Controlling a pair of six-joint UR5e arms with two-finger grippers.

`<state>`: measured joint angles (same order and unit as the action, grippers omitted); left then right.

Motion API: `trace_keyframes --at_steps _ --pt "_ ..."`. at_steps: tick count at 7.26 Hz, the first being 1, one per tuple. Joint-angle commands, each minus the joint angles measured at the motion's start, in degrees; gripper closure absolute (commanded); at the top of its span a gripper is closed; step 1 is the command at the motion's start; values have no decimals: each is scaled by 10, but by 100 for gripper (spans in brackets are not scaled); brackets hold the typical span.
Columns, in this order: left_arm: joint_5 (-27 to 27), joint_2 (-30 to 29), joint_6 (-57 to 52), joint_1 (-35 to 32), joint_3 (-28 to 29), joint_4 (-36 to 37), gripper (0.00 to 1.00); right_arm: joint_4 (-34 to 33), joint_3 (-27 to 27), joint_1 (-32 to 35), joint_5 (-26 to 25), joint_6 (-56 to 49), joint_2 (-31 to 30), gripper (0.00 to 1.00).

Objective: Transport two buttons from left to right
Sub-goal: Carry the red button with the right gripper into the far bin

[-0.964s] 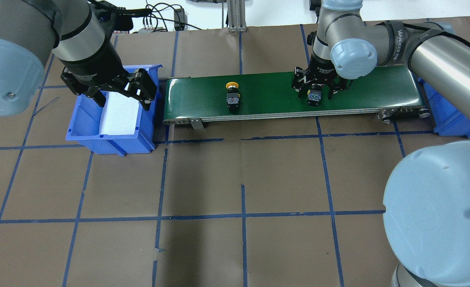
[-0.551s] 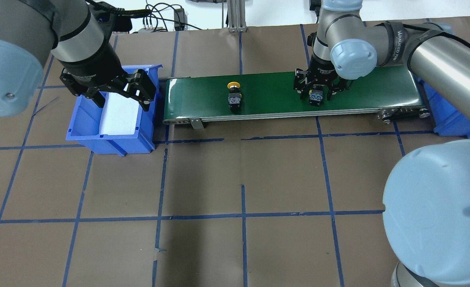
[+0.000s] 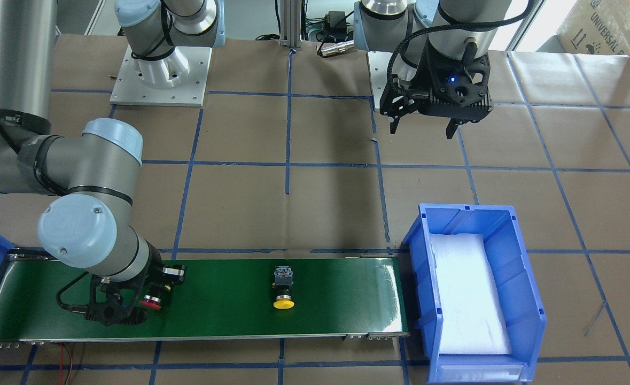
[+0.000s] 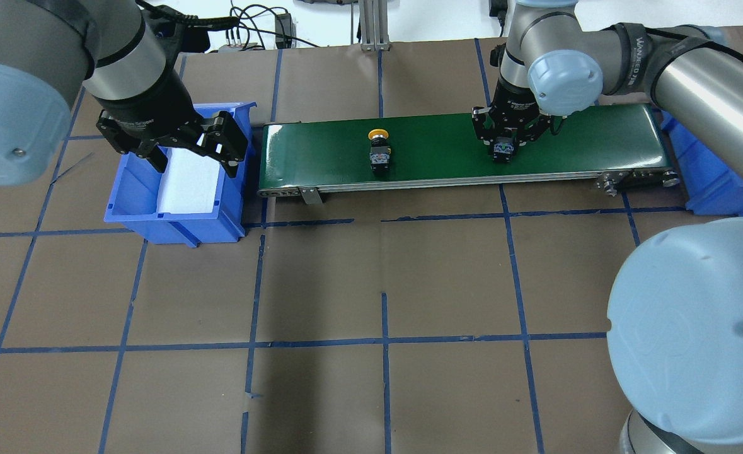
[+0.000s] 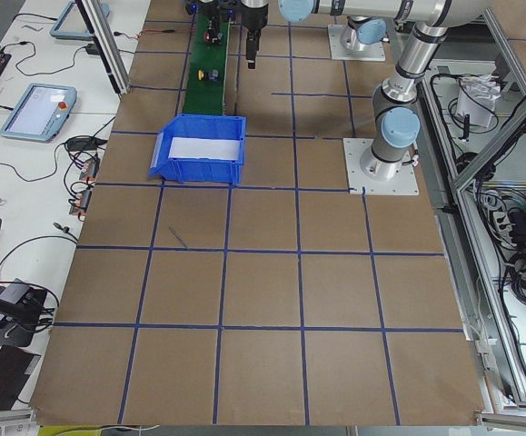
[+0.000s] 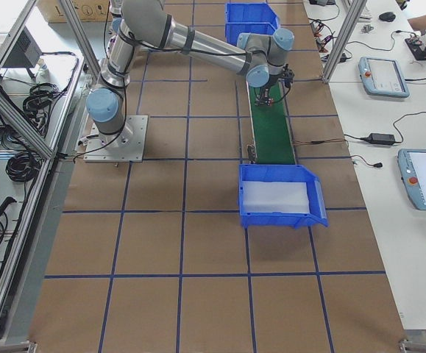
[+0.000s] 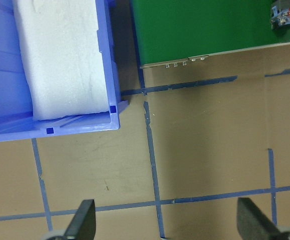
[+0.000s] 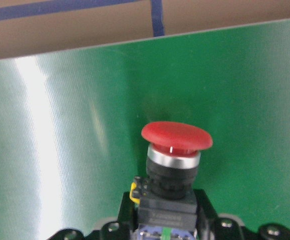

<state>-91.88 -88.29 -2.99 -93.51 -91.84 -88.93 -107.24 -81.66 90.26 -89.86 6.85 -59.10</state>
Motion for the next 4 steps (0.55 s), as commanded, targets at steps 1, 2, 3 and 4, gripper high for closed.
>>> trace_keyframes --at_steps 1,2,3,4 --pt "-1 -4 3 1 10 -7 0 63 62 -28 -5 -26 -1 81" --pt "-2 -5 8 3 14 -7 0 84 82 -57 -29 -79 -7 86" --pt "-2 -13 9 16 25 -7 0 84 90 -106 -37 -173 -13 88" --pt "5 -24 9 58 50 -28 0 79 92 -163 -29 -237 -17 87"
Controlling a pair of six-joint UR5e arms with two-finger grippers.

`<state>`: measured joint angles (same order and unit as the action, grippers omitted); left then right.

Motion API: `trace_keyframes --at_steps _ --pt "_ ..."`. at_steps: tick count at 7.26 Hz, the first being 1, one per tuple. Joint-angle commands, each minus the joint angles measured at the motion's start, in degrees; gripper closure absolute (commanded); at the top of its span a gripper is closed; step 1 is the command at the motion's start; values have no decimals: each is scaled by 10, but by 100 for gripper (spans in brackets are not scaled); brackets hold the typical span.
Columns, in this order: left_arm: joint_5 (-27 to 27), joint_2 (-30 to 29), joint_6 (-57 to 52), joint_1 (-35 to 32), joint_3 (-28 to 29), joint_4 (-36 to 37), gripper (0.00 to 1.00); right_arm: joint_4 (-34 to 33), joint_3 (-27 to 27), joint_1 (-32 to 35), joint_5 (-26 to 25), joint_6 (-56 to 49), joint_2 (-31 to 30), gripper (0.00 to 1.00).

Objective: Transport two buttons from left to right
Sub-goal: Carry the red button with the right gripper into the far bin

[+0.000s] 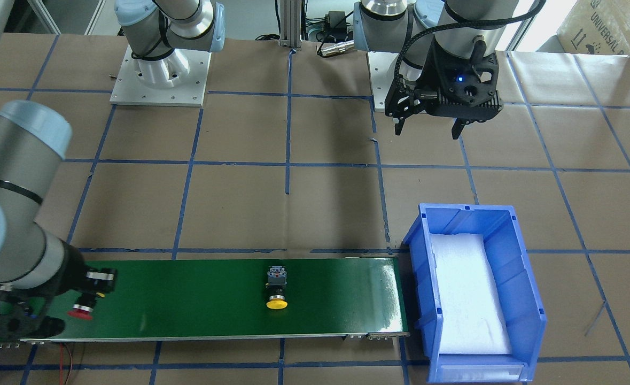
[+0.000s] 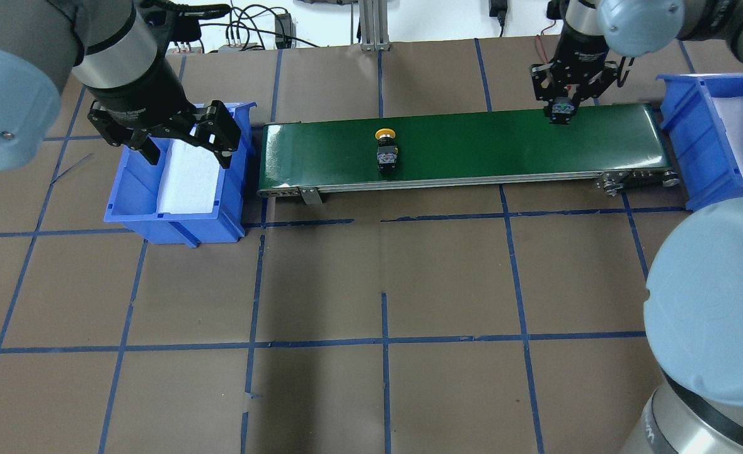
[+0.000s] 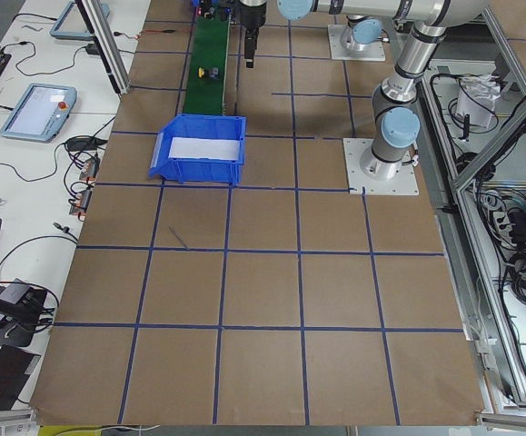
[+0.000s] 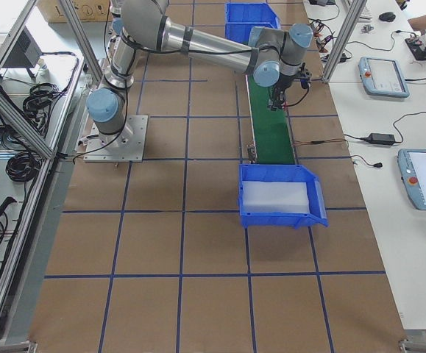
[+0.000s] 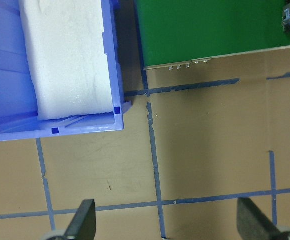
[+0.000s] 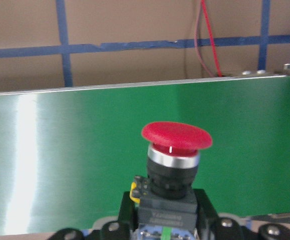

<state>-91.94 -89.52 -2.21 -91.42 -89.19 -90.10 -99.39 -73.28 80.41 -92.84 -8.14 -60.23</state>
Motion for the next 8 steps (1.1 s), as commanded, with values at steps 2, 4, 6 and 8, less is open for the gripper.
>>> trace_keyframes --at_steps 2,4,6,8 --pt "6 -13 -1 42 20 -28 0 -8 48 -136 -4 -210 -2 88" --pt "11 -17 2 25 16 -25 0 -39 52 -201 -4 -307 11 88" --pt "9 -26 -2 -17 18 -11 0 -91 58 -236 1 -350 61 88" --pt "6 -21 -5 -10 27 -11 0 -93 57 -242 0 -352 93 85"
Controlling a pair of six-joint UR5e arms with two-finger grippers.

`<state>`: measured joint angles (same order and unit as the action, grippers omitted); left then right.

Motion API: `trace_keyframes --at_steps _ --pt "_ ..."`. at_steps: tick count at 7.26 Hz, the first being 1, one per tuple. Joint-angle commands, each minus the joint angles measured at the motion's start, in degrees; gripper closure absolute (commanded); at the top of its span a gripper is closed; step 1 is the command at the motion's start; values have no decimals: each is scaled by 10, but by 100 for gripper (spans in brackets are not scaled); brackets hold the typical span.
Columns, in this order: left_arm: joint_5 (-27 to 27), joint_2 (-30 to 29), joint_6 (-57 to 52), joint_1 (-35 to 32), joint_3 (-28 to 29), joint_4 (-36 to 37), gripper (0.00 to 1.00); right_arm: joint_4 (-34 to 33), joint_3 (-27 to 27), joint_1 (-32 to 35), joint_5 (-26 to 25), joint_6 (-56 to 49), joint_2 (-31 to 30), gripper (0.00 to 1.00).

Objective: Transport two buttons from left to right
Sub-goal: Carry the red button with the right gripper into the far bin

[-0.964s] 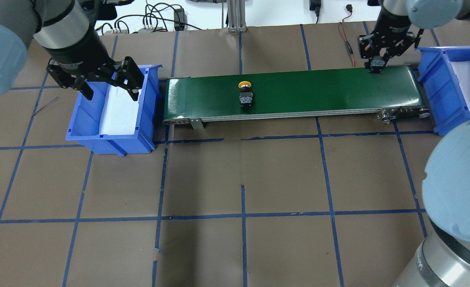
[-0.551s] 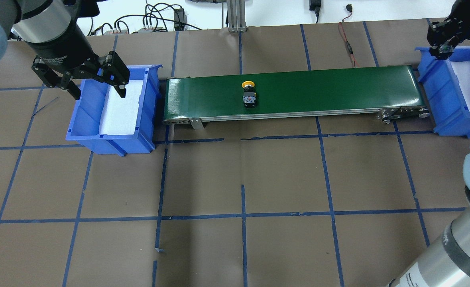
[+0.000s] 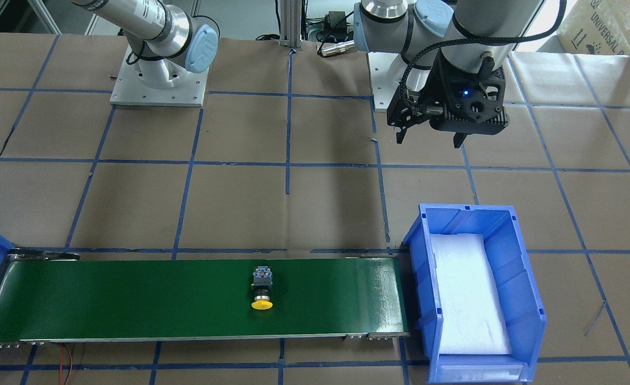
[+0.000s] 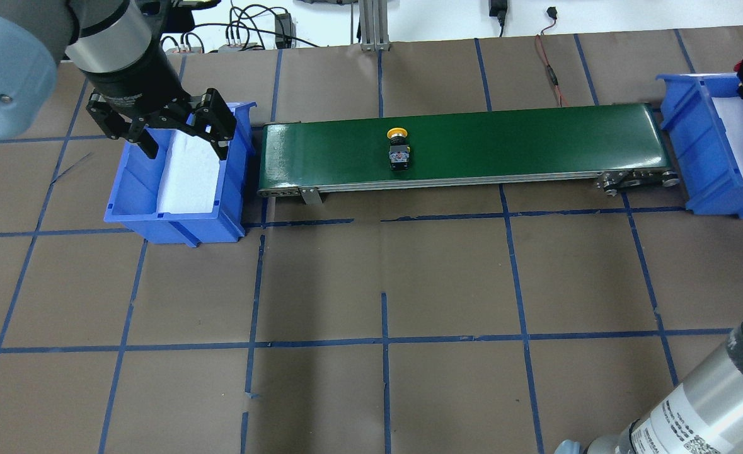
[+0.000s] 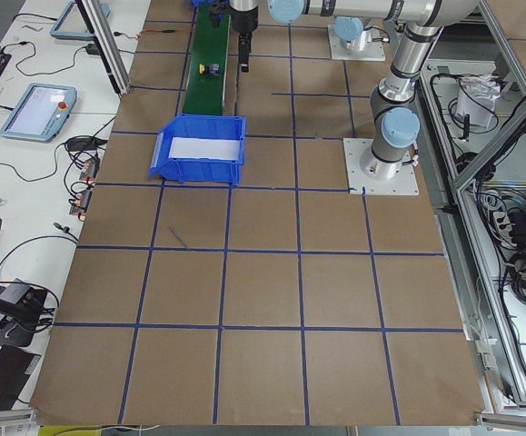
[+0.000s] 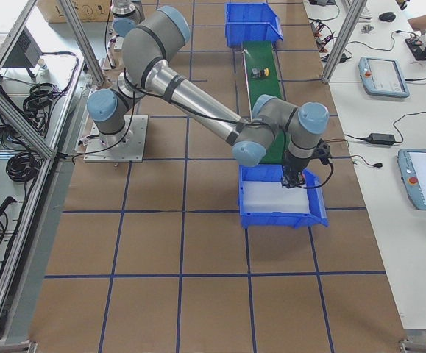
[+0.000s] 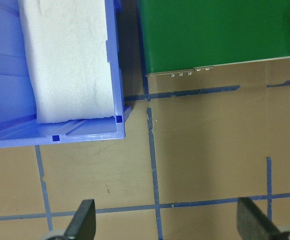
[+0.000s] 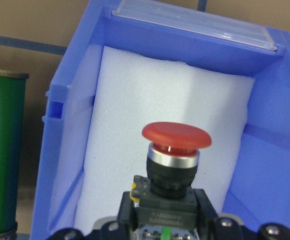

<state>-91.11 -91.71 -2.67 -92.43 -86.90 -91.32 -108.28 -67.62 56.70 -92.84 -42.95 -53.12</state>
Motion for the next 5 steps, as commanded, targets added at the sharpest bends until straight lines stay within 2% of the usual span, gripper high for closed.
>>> trace_keyframes --at_steps 1,3,4,5 --pt "-1 0 1 1 8 1 0 -4 0 -8 -2 -4 32 82" --pt "-3 4 3 -1 15 -10 0 -4 1 -9 -6 -1 49 66" --pt "-3 12 -2 0 15 -11 0 -4 1 -9 0 3 47 50" --pt "-6 16 -3 8 15 -11 0 -4 2 -8 0 2 47 2"
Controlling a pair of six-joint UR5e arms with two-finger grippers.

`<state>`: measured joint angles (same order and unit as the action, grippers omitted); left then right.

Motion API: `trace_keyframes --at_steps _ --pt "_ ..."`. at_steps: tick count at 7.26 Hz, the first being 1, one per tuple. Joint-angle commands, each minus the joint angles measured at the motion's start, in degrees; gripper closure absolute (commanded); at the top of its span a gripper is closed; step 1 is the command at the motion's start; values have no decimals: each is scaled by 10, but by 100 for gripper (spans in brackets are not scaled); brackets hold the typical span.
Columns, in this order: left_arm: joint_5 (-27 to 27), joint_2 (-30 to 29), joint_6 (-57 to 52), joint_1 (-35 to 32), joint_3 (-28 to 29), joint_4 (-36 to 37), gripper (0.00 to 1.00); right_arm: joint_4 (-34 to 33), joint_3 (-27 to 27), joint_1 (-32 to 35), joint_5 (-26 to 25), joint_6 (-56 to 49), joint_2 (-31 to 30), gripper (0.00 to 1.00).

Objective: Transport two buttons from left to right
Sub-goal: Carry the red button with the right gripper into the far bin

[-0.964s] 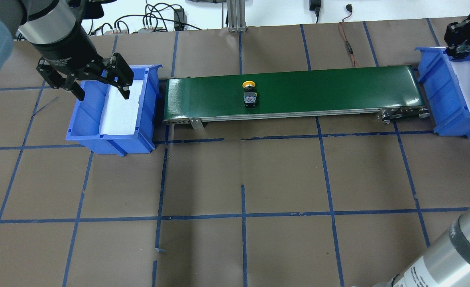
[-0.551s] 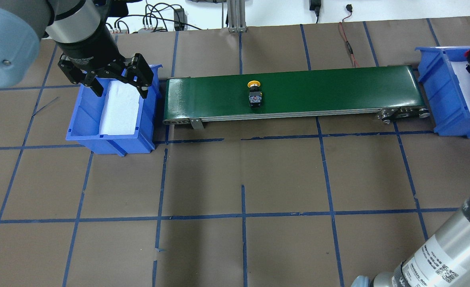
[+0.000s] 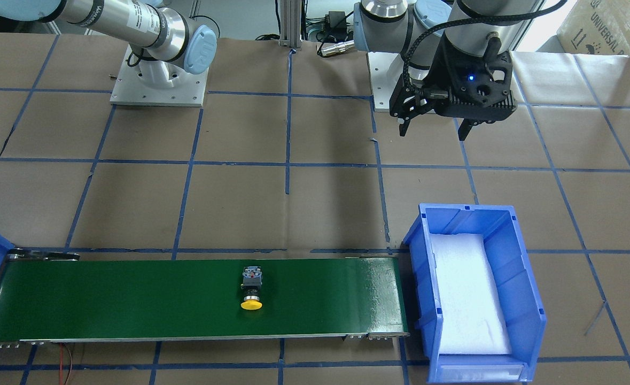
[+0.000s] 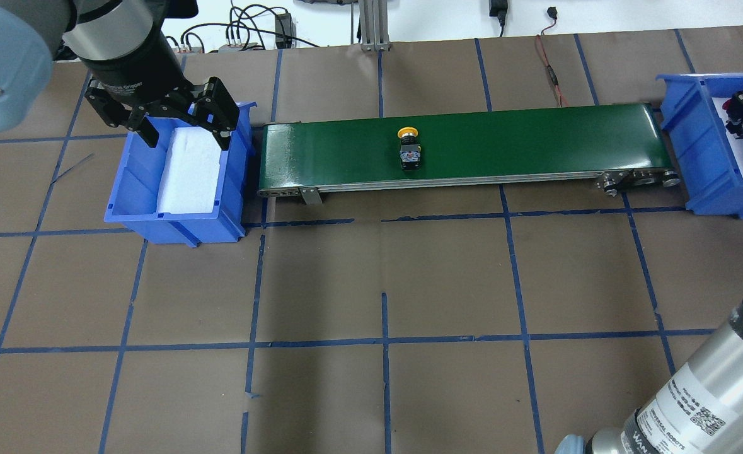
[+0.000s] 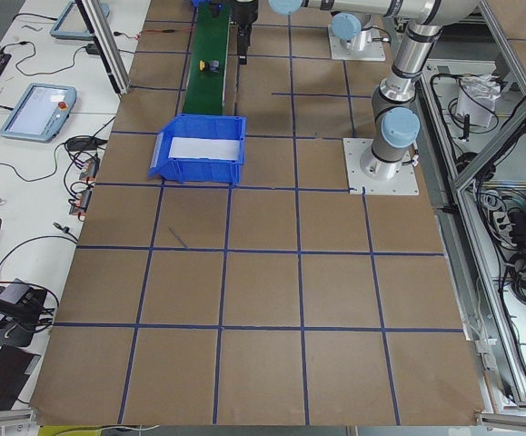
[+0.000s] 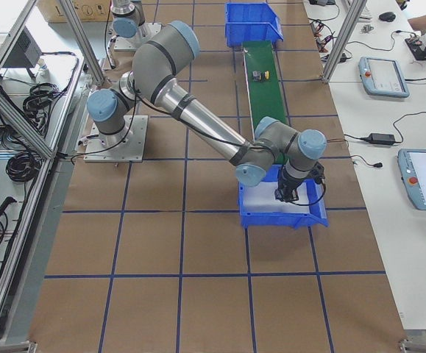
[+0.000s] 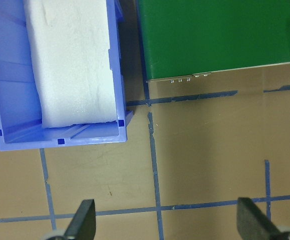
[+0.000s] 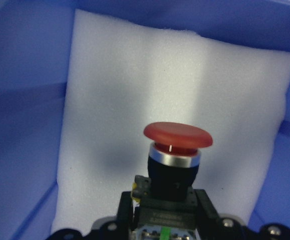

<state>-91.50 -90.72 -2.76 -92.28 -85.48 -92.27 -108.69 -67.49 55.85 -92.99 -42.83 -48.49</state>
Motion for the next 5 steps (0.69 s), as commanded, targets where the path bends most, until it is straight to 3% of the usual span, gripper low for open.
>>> trace_keyframes --at_steps 1,3,4,5 --pt "-12 7 -3 23 2 0 0 5 1 1 -3 2 -5 1" --pt "-17 12 -3 18 -13 0 0 21 16 4 -3 4 -33 0" --pt "-18 13 0 18 -14 1 0 93 34 10 1 5 -56 0" --pt "-18 12 1 18 -14 0 0 122 41 37 0 15 -75 0"
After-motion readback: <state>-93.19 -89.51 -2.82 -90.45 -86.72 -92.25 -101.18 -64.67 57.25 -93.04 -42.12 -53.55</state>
